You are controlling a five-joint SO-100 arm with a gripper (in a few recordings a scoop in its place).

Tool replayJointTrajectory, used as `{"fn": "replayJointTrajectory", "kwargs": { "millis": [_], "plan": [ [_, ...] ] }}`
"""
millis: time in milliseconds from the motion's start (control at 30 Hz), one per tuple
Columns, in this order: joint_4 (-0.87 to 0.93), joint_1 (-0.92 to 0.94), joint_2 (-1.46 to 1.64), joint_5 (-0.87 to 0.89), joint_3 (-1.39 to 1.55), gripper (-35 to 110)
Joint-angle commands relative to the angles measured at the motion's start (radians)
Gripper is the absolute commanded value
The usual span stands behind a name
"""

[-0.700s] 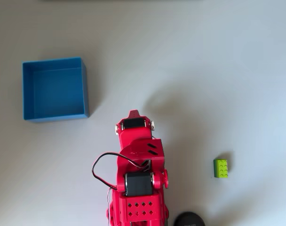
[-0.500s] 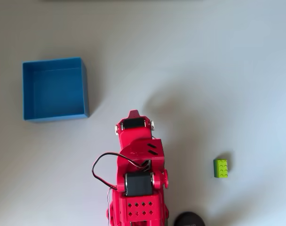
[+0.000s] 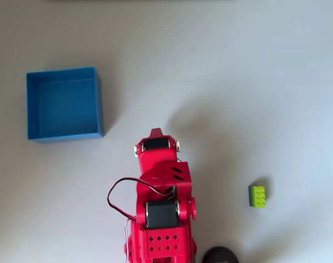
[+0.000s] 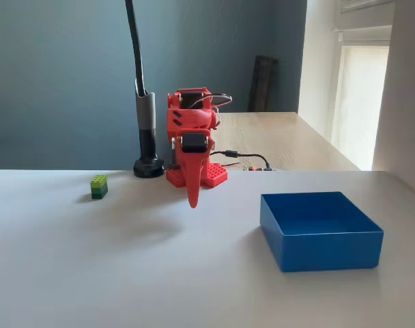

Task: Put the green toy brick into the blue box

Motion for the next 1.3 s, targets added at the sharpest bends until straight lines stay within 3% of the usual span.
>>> {"fn": "replayJointTrajectory", "kwargs": {
  "millis": [0,400,733,1133,1267],
  "plan": [
    [0.006,-0.011,0.023,-0.011,0.014,0],
    [-0.025,-0.005,-0.006,0.066,-0.127,0],
    [-0.025,0.156,-0.388,0.166,-0.362,0],
    [-0.023,0.476,-0.862,0.199,-0.607,28],
    [-0.023,0.569,-0.953,0.209,-0.664,29]
  ]
}}
